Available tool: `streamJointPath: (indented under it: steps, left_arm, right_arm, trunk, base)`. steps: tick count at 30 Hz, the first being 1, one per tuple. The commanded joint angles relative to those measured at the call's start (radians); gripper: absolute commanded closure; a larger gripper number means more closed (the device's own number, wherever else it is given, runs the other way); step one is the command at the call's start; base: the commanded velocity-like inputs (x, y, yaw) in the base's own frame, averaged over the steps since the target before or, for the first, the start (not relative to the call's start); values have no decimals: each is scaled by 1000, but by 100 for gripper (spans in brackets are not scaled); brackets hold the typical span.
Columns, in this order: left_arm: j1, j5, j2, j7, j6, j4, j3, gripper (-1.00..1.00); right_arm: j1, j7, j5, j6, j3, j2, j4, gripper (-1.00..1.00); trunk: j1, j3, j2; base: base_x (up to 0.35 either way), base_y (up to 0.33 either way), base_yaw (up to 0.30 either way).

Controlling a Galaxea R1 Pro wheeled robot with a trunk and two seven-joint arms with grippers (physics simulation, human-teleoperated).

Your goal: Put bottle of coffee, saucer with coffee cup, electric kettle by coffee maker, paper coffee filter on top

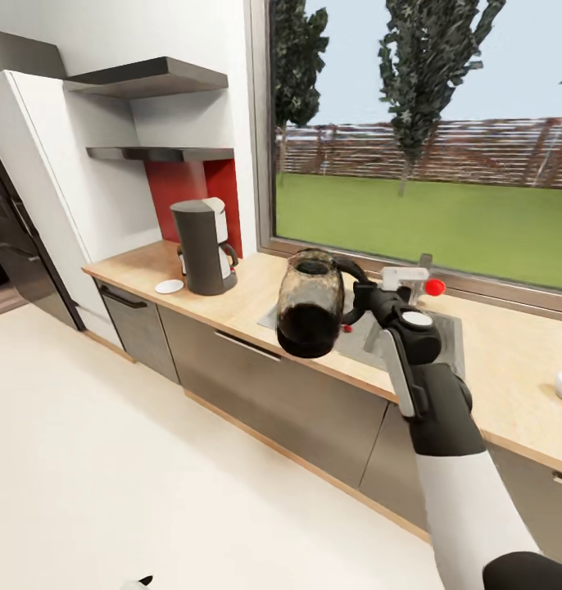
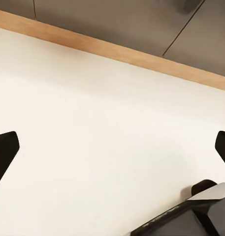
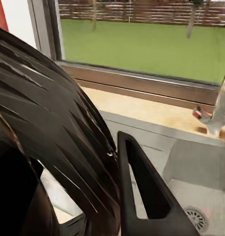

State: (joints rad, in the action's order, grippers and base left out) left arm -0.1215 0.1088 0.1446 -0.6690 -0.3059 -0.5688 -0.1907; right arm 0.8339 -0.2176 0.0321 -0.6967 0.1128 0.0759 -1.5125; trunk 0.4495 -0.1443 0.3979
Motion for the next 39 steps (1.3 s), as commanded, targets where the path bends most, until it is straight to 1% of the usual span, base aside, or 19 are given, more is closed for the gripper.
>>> streamJointPath:
  steps: [1, 3, 4, 5, 7, 15, 19, 24, 27, 39]
  left_arm:
    - [-1, 11, -1, -5, -5, 0, -7, -100]
    - [-1, 11, 0, -5, -4, 0, -7, -100]
    - [-1, 10, 0, -5, -4, 1, -7, -100]
    - [-1, 10, 0, -4, -4, 1, -7, -100]
    - [0, 9, 0, -4, -4, 1, -7, -100]
    - [0, 9, 5, -4, -3, 2, -10, -100]
    - [1, 7, 11, -4, -3, 4, -10, -100]
    - [2, 5, 12, -4, -4, 15, -11, -100]
    - [1, 5, 12, -4, -4, 17, -11, -100]
    - [2, 3, 11, -6, -4, 20, -10, -100]
  right_arm:
    - [2, -38, 2, -4, 15, 2, -1, 100]
    - [3, -146, 4, -4, 47, 11, -1, 100]
    - [3, -182, 4, -4, 55, 15, -1, 100]
    - [3, -214, 4, -4, 62, 20, 0, 100]
    - [4, -234, 4, -5, 68, 23, 1, 100]
    - [3, -248, 0, -5, 73, 25, 8, 100]
    - [2, -249, -1, -4, 73, 22, 14, 100]
    - [1, -249, 0, -3, 73, 21, 87, 100]
    - [1, -249, 0, -3, 73, 21, 110, 100]
    - [1, -249, 2, -3, 73, 21, 118, 100]
  trunk:
    - [1, -2, 2]
    - [1, -2, 2]
    - [1, -2, 2]
    - [1, -2, 2]
    - [1, -2, 2]
    - [1, -2, 2]
    - [1, -2, 2]
    - [1, -2, 2]
    - [1, -2, 2]
    - [1, -2, 2]
  base:
    - [0, 0, 2]
    - [0, 0, 1]
    - [0, 0, 0]
    - [0, 0, 0]
    - [0, 0, 0]
    - [1, 0, 0]
    - [149, 73, 0]
    - [260, 183, 0]
    - [263, 218, 0]
    - [238, 259, 0]
